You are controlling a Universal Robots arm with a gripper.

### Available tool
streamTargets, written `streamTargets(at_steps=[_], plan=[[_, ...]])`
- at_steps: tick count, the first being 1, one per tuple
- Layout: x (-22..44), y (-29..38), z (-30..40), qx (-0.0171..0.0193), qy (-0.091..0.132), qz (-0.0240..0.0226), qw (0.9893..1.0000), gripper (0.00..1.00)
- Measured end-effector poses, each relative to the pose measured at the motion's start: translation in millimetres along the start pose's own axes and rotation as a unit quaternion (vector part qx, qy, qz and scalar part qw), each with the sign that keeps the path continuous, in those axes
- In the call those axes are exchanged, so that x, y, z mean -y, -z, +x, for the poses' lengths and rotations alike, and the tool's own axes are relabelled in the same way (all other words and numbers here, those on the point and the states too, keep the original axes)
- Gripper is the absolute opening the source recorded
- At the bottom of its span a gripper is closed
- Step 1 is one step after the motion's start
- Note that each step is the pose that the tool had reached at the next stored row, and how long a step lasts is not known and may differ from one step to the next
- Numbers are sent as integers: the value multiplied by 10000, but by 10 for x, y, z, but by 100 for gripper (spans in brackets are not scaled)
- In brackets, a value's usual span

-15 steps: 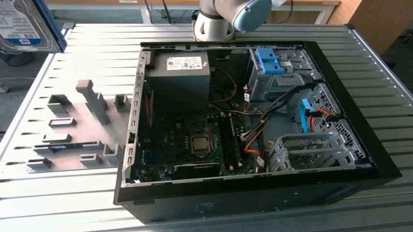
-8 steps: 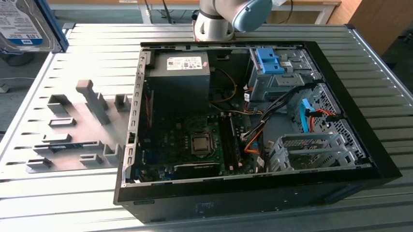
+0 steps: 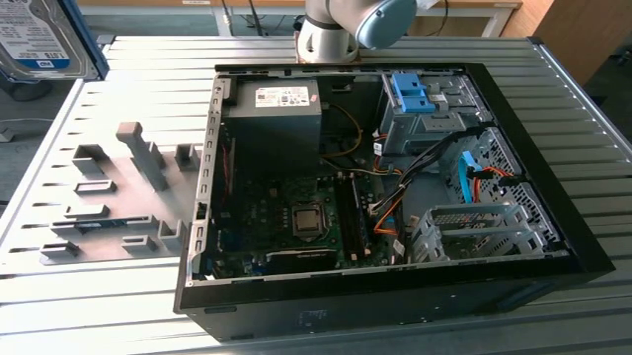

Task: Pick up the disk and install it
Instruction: 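Pick up the disk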

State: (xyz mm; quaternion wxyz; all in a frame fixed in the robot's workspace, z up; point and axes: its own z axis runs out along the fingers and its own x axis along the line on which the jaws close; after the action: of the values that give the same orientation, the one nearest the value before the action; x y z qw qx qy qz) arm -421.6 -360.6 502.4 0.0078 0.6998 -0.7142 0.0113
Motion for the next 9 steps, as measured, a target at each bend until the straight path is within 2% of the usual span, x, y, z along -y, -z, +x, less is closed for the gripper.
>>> streamTargets(at_steps=[9], plan=[[68, -1, -1, 0, 0, 0, 10000, 36]])
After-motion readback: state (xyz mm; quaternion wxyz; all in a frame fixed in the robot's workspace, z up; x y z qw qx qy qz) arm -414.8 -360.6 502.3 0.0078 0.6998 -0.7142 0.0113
